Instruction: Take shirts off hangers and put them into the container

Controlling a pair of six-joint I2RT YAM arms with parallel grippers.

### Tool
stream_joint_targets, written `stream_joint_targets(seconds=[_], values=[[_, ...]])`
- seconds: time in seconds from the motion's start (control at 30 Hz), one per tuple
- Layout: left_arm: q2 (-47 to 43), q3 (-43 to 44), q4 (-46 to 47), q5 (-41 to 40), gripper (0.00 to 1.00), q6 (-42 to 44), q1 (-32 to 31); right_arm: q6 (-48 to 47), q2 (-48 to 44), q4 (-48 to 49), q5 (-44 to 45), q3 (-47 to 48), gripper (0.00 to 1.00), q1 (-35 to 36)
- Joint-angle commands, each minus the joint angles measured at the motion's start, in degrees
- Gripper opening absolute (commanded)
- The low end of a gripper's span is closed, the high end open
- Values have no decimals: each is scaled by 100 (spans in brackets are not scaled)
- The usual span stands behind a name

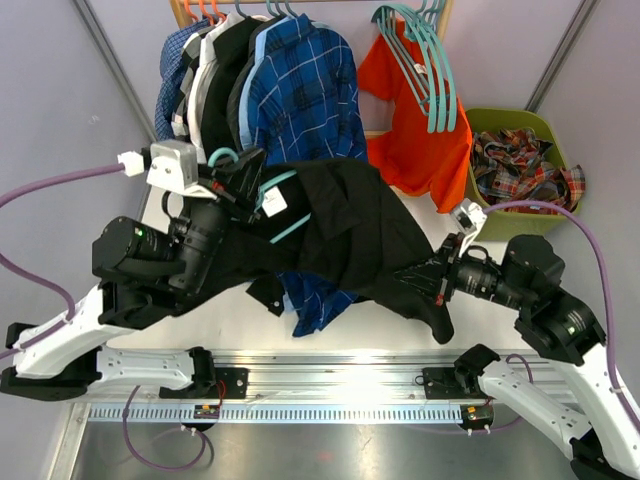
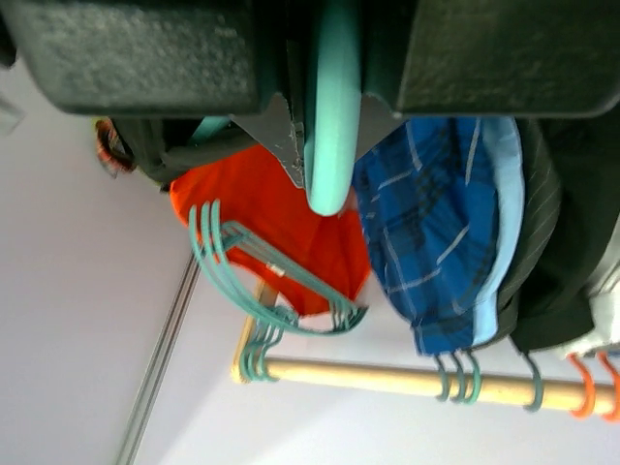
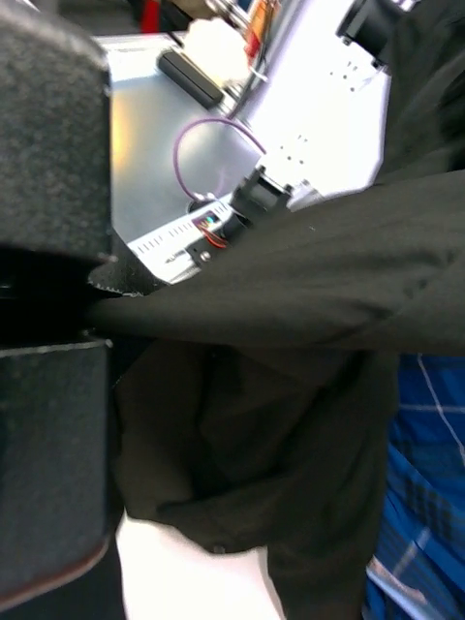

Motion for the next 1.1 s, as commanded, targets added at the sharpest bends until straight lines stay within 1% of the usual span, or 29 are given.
stream_joint_targets(seconds=[0.0, 0.03, 0.07, 0.1, 0.13, 0.17, 0.2, 0.23, 0.27, 0.33, 0.37, 0.4, 0.43, 0.5, 0.53, 0.63, 0.67, 0.8, 0.93, 1.0, 1.07], values=[[-464, -607, -621, -378, 0, -474, 52, -127, -232, -170, 545, 247, 0, 32], [-709, -802, -772, -125, 0, -877, 43, -145, -284, -196, 834, 326, 0, 32], [-816, -960, -931, -9, 0, -1020, 43, -171, -320, -231, 984, 370, 0, 32], [-895, -1075, -1419, 122, 0, -1317, 35, -223, -346, -319, 1177, 431, 0, 41], [-1061, -1207, -1677, 428, 0, -1660, 43, -233, -372, -363, 1405, 501, 0, 32], [-1106, -1260, -1905, 605, 0, -1811, 43, -250, -460, -407, 1999, 633, 0, 32], [-1150, -1296, -2421, 886, 0, -1978, 43, -233, -521, -408, 2345, 686, 0, 41], [-1212, -1383, -2644, 1080, 0, -2215, 43, -233, -600, -364, 2714, 713, 0, 32], [-1352, -1453, -2785, 1256, 0, -2304, 43, -189, -784, -311, 3544, 722, 0, 32], [-1545, -1611, -2989, 1668, 0, -2584, 35, -145, -952, -136, 4331, 696, 0, 32], [-1807, -1778, -3006, 1792, 0, -2656, 43, -162, -1048, -100, 4996, 661, 0, 32], [-1932, -1849, -3024, 1881, 0, -2717, 35, -171, -1075, -100, 5324, 652, 0, 41], [-2081, -1893, -3050, 1890, 0, -2866, 43, -128, -1076, -143, 6102, 652, 0, 32], [-2494, -2007, -3120, 1882, 0, -2990, 43, -118, -1076, -214, 6792, 591, 0, 32], [-2626, -2043, -3138, 1864, 0, -3025, 43, -101, -1076, -266, 7431, 529, 0, 32], [-3013, -2069, -3340, 1724, 0, -3096, 43, 84, -1181, -320, 8268, 362, 0, 41], [-3075, -2043, -3514, 1680, 0, -3105, 43, 110, -1233, -294, 8394, 318, 0, 32], [-3076, -1973, -3999, 1609, 0, -3245, 43, -205, -1471, 338, 8772, 133, 0, 41], [-2961, -1955, -4254, 1794, 0, -3315, 43, -496, -1462, 541, 9115, 334, 0, 41], [-3005, -1990, -4211, 1785, 0, -3324, 43, -654, -1419, 664, 8880, 370, 0, 32], [-3110, -2078, -4036, 1732, 0, -3316, 43, -524, -1252, 507, 8240, 423, 0, 32]])
